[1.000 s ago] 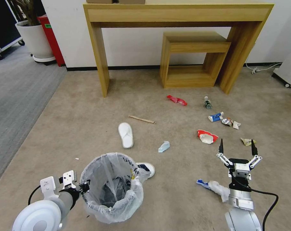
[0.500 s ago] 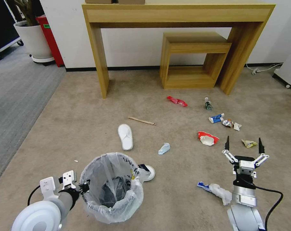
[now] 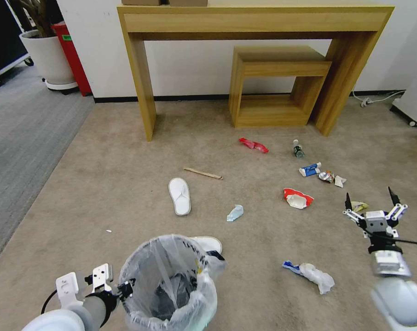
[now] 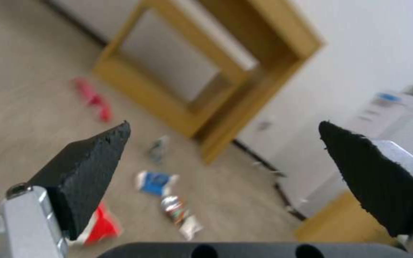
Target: Pick up the trash bin and place the garbage on the floor into it.
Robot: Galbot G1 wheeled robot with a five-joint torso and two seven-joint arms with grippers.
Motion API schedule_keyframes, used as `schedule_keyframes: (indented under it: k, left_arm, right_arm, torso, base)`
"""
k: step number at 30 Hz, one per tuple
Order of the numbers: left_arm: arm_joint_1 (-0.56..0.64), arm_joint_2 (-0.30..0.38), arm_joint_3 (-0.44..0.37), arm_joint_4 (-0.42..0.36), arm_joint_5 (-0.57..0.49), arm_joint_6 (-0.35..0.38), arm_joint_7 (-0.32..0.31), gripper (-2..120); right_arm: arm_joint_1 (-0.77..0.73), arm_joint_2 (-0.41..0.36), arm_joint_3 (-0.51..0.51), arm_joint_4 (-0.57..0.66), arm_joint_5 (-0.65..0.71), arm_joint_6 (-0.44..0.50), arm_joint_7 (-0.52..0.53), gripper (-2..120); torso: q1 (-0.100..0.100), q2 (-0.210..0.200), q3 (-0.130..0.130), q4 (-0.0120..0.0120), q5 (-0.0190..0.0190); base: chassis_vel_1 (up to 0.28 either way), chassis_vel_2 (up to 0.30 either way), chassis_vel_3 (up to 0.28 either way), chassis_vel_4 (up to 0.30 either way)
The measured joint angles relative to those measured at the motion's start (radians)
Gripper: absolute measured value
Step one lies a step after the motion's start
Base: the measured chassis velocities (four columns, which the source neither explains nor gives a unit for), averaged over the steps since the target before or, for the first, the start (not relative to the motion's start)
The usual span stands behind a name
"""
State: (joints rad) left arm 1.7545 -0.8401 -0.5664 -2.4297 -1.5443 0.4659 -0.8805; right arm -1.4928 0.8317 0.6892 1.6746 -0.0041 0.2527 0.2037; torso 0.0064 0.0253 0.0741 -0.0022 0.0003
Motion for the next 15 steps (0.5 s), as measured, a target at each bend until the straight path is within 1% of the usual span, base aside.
schedule_keyframes:
  k: [1,4,5,8,9,10,12,15]
  left_arm:
    - [0.0,0.0,0.0,0.0,0.0,0.0,0.0,0]
    - [-0.016,-0.015,0.0,-0.003,-0.022,0.0,-0.011,0]
    - [-0.016,-0.015,0.0,-0.003,-0.022,0.0,-0.011,0]
    - [-0.004,-0.026,-0.002,-0.004,-0.018,-0.001,-0.013,0]
    - [-0.004,-0.026,-0.002,-0.004,-0.018,-0.001,-0.013,0]
    - [0.003,-0.03,-0.004,-0.004,-0.011,-0.001,-0.013,0]
    - [0.012,-0.04,-0.005,-0.004,0.005,-0.002,-0.01,0]
    - [0.013,-0.053,-0.003,-0.002,0.019,-0.002,-0.008,0]
  right_arm:
    - [0.0,0.0,0.0,0.0,0.0,0.0,0.0,100]
    - [0.015,-0.09,-0.027,-0.101,-0.024,0.051,-0.111,100]
    - [0.015,-0.09,-0.027,-0.101,-0.024,0.051,-0.111,100]
    - [0.054,-0.146,-0.057,-0.196,-0.071,0.119,-0.194,100]
    - [0.054,-0.146,-0.057,-0.196,-0.071,0.119,-0.194,100]
    - [0.07,-0.161,-0.068,-0.221,-0.077,0.136,-0.219,100]
    - [0.096,-0.18,-0.087,-0.254,-0.081,0.144,-0.267,100]
    - [0.109,-0.195,-0.111,-0.274,-0.077,0.121,-0.284,100]
  torso:
    - [0.0,0.0,0.0,0.0,0.0]
    - [0.0,0.0,0.0,-0.0001,0.0]
    - [0.0,0.0,0.0,-0.0001,0.0]
    - [0.0,0.0,0.0,-0.0001,0.0]
    - [0.0,0.0,0.0,-0.0001,0.0]
    - [0.0,0.0,0.0,-0.0001,0.0001]
    - [0.0,0.0,0.0,0.0002,-0.0002]
    - [0.0,0.0,0.0,0.0002,-0.0001]
  base:
    - [0.0,0.0,0.0,0.0]
    - [0.0,0.0,0.0,0.0]
    - [0.0,0.0,0.0,0.0]
    - [0.0,0.0,0.0,0.0]
    - [0.0,0.0,0.0,0.0]
    - [0.0,0.0,0.0,0.0]
    - [0.0,0.0,0.0,0.0]
    - [0.0,0.0,0.0,0.0]
